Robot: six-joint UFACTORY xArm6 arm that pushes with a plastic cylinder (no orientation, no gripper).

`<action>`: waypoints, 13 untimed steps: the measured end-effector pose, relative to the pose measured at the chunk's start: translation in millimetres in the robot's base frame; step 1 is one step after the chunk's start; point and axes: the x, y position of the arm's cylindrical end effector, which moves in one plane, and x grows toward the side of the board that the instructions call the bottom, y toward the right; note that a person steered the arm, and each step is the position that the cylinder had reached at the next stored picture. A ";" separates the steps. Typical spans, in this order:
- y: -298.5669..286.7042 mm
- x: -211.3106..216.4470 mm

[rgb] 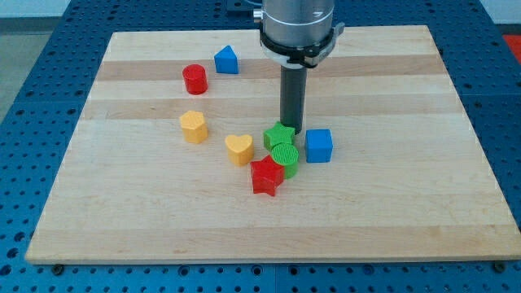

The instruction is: Slide the red star to the bottom right of the yellow heart

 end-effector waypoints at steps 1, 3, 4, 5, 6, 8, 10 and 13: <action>0.0 -0.4; 37.8 -14.3; 72.9 0.3; 87.6 23.0; 88.2 28.8; 88.2 55.5; 88.2 92.0; 88.2 130.2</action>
